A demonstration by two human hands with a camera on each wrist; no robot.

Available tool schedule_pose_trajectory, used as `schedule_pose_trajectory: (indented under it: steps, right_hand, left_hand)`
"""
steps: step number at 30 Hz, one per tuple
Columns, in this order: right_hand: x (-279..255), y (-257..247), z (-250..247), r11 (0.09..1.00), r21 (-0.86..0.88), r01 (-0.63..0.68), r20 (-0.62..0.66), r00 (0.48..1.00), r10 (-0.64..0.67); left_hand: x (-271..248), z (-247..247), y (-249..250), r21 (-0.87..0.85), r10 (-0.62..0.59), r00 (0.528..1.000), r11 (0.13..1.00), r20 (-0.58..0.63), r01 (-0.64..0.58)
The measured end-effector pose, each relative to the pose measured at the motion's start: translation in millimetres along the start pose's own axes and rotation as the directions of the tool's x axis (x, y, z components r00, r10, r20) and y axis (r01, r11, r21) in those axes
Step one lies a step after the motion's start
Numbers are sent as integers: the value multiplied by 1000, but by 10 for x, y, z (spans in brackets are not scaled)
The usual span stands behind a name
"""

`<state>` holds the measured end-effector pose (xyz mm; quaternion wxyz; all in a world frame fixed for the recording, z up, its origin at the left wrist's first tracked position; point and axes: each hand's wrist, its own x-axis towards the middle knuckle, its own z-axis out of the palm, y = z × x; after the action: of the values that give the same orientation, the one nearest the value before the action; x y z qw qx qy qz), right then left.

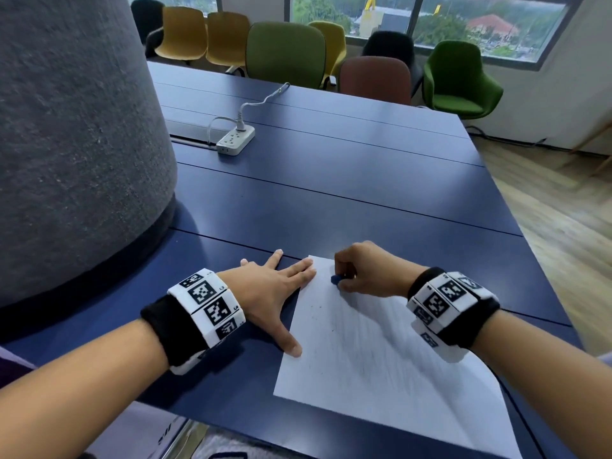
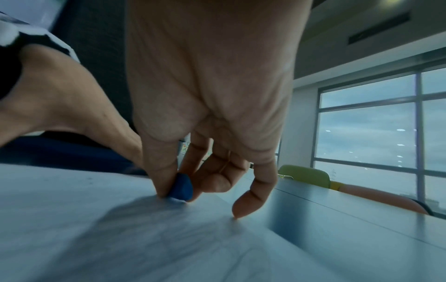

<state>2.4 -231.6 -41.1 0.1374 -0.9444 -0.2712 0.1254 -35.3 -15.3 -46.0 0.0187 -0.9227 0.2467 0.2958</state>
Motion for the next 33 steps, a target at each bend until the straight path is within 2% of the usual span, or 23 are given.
schedule_pose_trajectory:
  steps: [7,11,15,17,20,22,25,27,30,31,33]
  right_hand:
    - [-175,-39,55,999,29,33,-10,999,-33]
    - [-136,-63,0,1000,-10,24,4,1000,-24]
    - [-89,-84,24,996,-83,16,-37,999,-19]
    - [-101,-118,50,989,-135,59,-11,998,-61]
    - [-139,-195,27,985,-140,102,94,992,-90]
    - [-116,-197,-11,988,-141,65,100,994,-51]
    - [-100,-187,-26,989,-149,7,41,999,0]
    - [-162,-247,5,991,-123,47,93,995,-35]
    - [-246,-354,10,996,-14,92,256,963,-85]
    - [-227,-354,-7,996,-23,85,252,965,-77]
    - [-176,-321,-36,994,-85,70,156,986,-56]
  left_hand:
    - [-48,120,139,25,106,991,994,-85,-104]
    - [-5,97,119,60,107,992,993,-68,-103]
    - [64,59,62,96,132,989,987,-63,-125]
    - [93,54,46,84,140,989,987,-43,-136]
    - [114,51,38,79,149,988,986,-27,-147]
    - [105,29,49,82,137,991,987,-4,-136]
    - [99,7,65,96,124,992,987,14,-125]
    - [103,13,60,86,128,992,988,5,-128]
    - [107,19,51,82,122,992,989,6,-122]
    - [106,15,49,81,120,993,989,7,-121]
    - [99,11,57,71,120,993,990,8,-120]
